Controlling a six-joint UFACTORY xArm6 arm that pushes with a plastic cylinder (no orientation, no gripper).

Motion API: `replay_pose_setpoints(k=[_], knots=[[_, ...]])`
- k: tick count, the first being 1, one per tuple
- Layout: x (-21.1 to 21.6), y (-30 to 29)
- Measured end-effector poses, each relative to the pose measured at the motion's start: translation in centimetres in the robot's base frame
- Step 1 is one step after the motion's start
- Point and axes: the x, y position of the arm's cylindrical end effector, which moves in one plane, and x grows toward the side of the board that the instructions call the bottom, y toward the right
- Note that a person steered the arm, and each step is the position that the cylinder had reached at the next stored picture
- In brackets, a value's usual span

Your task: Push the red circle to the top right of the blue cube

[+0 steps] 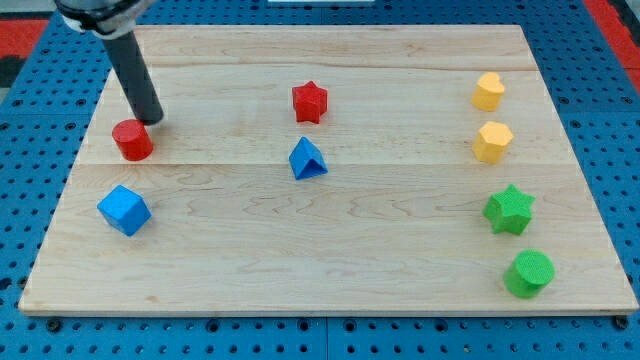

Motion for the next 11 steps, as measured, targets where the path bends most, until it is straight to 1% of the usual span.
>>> replay_pose_setpoints(k=[1, 2, 3, 5, 9, 11], knots=[[0.7, -4.0], [4.0, -1.4], [4.9, 1.2], [5.0, 6.4], [6.2, 10.7], [7.5, 13.4]])
